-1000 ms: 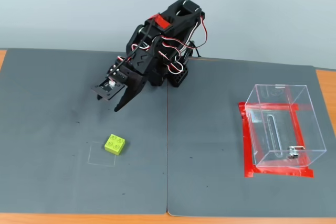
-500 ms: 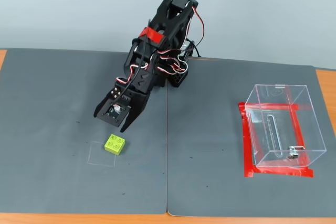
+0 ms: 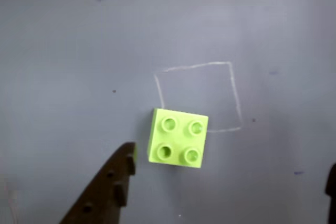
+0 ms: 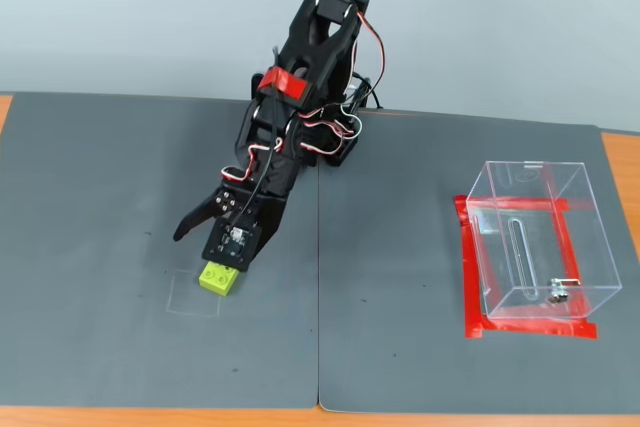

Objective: Pick the green lego block and place it into the transparent box

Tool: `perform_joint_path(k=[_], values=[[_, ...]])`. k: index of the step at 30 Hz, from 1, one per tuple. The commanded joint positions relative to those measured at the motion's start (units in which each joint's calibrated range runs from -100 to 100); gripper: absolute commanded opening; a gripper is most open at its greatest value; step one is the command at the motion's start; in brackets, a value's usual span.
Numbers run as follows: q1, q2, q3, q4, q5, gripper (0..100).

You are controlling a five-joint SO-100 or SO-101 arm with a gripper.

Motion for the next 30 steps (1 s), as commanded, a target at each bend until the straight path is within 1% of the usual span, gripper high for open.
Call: perform_joint_path(k=[1, 11, 20, 30], values=[[-0.2, 1.5, -3.6, -0.1, 1.7, 40], [0.2, 4.7, -4.6, -0.7, 4.3, 40], [0.2, 8.5, -5.1, -0.9, 4.3, 40], [0.3, 15.5, -10.1, -0.9, 4.3, 40]])
